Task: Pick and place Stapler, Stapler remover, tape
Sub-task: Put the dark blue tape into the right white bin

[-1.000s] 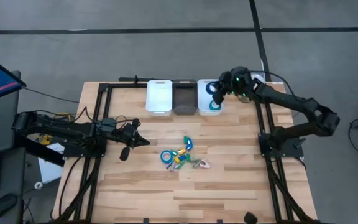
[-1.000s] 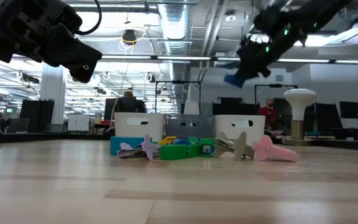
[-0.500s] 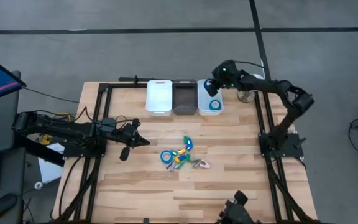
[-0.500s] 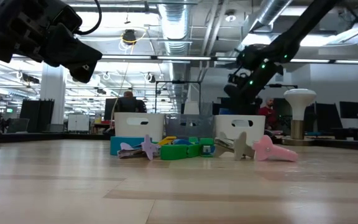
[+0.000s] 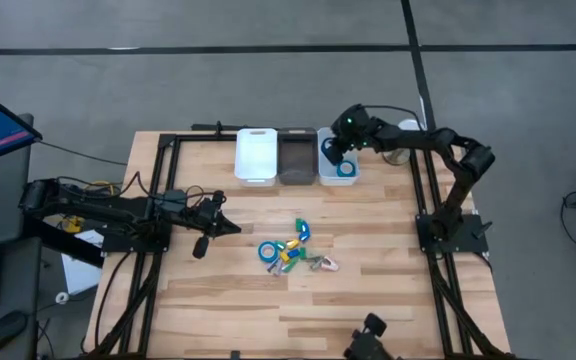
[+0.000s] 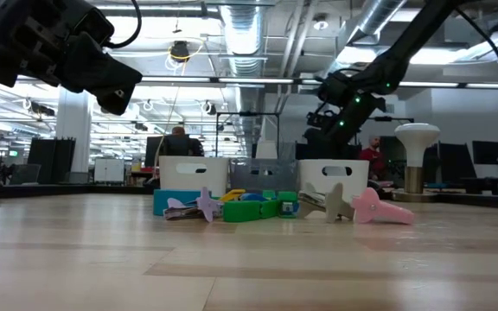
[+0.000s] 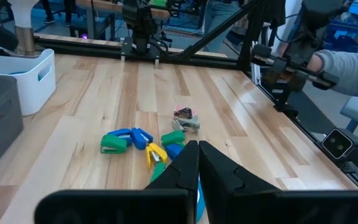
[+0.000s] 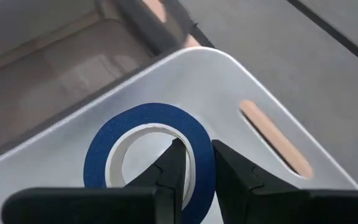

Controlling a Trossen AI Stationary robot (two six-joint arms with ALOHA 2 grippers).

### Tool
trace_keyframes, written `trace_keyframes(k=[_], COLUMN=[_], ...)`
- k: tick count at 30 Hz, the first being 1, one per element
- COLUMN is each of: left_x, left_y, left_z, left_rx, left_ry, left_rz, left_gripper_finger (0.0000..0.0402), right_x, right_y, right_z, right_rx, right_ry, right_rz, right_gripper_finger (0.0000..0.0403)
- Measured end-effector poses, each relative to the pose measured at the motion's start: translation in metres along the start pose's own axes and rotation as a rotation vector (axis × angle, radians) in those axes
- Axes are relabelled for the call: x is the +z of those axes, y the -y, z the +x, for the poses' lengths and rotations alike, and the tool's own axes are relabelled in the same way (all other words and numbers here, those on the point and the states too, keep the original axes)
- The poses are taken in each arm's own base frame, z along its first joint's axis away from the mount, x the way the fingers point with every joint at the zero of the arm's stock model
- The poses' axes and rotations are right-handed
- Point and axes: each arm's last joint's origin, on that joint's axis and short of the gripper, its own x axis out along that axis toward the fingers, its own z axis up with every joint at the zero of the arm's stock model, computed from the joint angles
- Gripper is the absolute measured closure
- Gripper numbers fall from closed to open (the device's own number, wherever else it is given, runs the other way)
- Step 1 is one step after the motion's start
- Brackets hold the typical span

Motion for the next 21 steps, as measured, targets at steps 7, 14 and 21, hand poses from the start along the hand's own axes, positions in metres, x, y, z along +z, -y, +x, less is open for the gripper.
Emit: trace_keyframes(k=[7, 14, 21], left_x=[0.000, 0.000, 0.000], left_y=[0.000, 0.000, 0.000], left_z=[0.000, 0.000, 0.000], left_rx=[0.000, 0.000, 0.000], left_ry=[0.000, 0.000, 0.000], left_rz=[0.000, 0.000, 0.000], left_gripper_finger=[0.0398, 0.0398, 0.0398], right_x=[-0.002, -0.006, -0.014], right_y=[-0.002, -0.003, -0.007], right_z=[0.000, 0.001, 0.010], right_rx=[0.005, 0.008, -0.057], right_ry=[-0.027, -0.043, -0.092], right_rz=[-0.002, 0.016, 0.033], right_gripper_finger=[0.0343, 0.0343, 0.0343])
